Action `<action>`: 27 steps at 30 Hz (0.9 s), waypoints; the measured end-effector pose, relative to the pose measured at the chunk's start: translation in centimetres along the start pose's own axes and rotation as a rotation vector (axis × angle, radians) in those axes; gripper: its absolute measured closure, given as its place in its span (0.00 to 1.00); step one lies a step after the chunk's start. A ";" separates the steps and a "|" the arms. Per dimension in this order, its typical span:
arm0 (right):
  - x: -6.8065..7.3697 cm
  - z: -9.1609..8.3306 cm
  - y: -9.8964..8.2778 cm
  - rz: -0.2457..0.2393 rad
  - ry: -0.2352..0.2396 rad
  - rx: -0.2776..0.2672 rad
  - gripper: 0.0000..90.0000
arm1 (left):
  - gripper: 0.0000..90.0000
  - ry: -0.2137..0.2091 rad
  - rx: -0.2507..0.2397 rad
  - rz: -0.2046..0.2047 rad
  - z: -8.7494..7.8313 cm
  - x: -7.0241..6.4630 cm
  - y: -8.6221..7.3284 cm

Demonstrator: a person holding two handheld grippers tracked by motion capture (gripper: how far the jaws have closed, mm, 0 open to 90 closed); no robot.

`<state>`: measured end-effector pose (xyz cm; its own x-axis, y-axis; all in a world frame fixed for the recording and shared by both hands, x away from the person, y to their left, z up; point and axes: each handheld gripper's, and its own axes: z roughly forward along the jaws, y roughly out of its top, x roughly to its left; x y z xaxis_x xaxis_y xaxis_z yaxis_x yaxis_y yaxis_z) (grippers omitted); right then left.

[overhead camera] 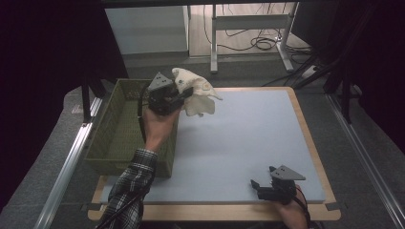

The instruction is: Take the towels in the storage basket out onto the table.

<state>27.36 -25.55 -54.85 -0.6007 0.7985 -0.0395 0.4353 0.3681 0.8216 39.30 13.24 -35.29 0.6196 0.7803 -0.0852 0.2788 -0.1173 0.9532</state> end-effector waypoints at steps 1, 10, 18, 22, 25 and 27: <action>0.0 0.0 0.0 0.001 0.000 0.000 0.12 | 0.90 -0.006 0.003 0.002 0.3 -0.3 0.0; 0.0 0.0 0.0 0.000 0.000 0.000 0.12 | 0.90 -0.059 0.013 -0.002 2.8 -2.8 -0.4; 0.0 0.0 0.0 0.000 0.000 0.000 0.12 | 0.89 -0.109 0.025 0.002 5.1 -5.2 -1.4; 0.0 0.0 0.0 -0.001 -0.001 0.000 0.12 | 0.89 -0.130 0.038 0.000 6.2 -6.1 -2.4; 0.0 0.0 0.0 0.000 0.001 0.000 0.12 | 0.89 -0.145 0.047 -0.009 7.0 -6.6 -3.4; 0.0 0.0 0.0 0.000 0.001 0.000 0.12 | 0.89 -0.147 0.060 -0.008 7.5 -7.0 -4.2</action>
<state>27.36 -25.56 -54.85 -0.6010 0.7983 -0.0392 0.4353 0.3680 0.8216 39.26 3.64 -40.82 0.7171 0.6832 -0.1381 0.3243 -0.1517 0.9337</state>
